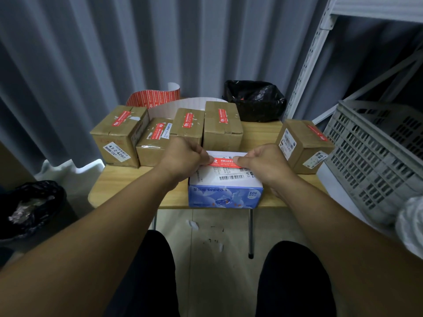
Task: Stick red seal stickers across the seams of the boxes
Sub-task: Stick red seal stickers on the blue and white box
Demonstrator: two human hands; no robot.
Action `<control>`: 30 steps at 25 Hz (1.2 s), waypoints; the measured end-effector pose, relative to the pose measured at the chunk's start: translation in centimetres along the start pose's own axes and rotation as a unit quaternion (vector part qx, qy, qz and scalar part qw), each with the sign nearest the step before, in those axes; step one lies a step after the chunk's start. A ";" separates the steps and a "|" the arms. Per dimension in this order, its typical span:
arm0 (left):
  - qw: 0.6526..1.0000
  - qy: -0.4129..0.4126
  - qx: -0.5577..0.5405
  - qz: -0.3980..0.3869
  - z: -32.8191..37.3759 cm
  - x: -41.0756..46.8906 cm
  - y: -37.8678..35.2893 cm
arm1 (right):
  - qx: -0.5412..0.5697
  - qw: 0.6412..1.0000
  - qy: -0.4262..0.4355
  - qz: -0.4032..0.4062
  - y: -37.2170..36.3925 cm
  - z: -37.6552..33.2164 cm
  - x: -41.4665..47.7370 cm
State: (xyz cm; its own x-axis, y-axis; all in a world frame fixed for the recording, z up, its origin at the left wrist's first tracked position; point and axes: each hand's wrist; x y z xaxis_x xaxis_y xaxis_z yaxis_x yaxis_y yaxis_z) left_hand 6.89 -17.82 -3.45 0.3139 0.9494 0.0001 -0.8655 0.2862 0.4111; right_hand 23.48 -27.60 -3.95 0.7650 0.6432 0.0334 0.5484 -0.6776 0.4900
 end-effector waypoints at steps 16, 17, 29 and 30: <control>0.976 -0.104 0.179 0.071 -0.8 -0.2 -1.2 | -0.062 0.997 0.019 0.047 -1.1 0.9 0.0; 0.972 -0.111 0.193 0.079 -0.8 -0.3 -1.3 | -0.070 0.996 0.023 0.050 -1.0 0.9 -0.1; 0.970 -0.113 0.201 0.080 -0.8 -0.6 -1.5 | -0.041 0.992 -0.058 0.100 -2.0 1.8 -0.6; 0.970 -0.116 0.201 0.079 -0.8 -0.6 -1.5 | -0.073 0.992 -0.057 0.090 -2.4 1.8 -0.7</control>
State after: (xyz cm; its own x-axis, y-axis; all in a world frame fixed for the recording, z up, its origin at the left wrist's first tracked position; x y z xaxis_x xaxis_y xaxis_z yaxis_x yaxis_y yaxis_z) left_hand 7.68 -18.73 -4.76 0.3090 0.9097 0.2772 -0.7024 0.0218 0.7115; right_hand 22.24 -27.05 -6.68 0.8833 0.4673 0.0376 0.3518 -0.7136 0.6058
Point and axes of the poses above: each hand's wrist, its own x-axis towards the middle knuckle, its own y-axis out of the back of the hand, z = x × y, and after that the axes turned 11 degrees about z, right-handed
